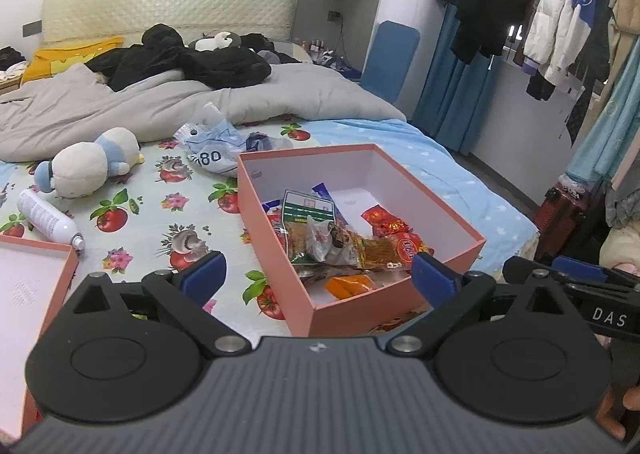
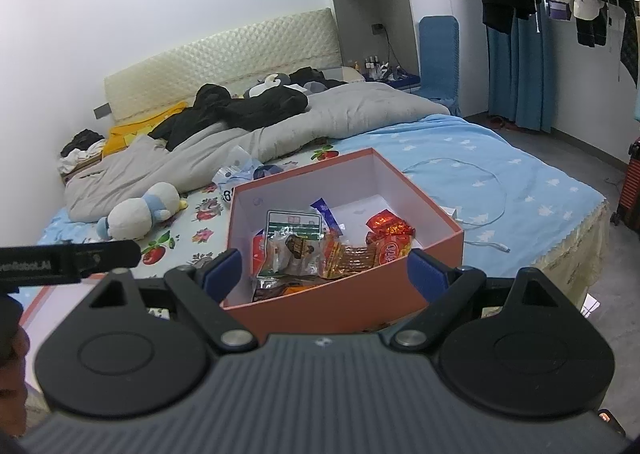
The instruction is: Organize snacks
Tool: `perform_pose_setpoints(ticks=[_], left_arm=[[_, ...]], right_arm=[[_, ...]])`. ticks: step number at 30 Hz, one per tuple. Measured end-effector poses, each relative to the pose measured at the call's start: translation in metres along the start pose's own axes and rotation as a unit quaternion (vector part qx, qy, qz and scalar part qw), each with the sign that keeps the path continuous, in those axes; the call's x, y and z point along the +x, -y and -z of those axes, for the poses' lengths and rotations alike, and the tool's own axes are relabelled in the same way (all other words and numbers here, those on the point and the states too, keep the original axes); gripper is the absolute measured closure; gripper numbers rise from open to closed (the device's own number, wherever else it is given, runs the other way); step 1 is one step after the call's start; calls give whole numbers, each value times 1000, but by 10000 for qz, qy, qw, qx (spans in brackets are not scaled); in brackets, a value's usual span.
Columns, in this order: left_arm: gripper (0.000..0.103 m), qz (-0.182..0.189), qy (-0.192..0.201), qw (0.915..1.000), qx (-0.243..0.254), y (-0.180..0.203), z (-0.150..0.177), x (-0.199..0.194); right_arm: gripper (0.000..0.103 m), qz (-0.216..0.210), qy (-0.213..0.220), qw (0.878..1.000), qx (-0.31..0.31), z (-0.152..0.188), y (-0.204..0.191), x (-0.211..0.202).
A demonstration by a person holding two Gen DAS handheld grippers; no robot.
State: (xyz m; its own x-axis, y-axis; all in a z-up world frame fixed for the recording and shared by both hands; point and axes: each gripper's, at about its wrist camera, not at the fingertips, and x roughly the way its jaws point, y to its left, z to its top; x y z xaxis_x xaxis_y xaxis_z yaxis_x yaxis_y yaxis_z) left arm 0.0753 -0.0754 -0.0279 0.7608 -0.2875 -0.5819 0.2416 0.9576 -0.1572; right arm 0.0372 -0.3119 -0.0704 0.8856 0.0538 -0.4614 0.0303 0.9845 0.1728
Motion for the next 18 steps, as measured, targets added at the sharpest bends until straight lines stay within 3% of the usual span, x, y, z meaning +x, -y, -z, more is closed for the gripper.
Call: perform_pose_setpoints(ticks=[18], left_arm=[[2, -187, -216, 9995, 162, 7, 0, 5]], right_arm=[[12, 8, -1, 10000, 38, 1, 1, 4]])
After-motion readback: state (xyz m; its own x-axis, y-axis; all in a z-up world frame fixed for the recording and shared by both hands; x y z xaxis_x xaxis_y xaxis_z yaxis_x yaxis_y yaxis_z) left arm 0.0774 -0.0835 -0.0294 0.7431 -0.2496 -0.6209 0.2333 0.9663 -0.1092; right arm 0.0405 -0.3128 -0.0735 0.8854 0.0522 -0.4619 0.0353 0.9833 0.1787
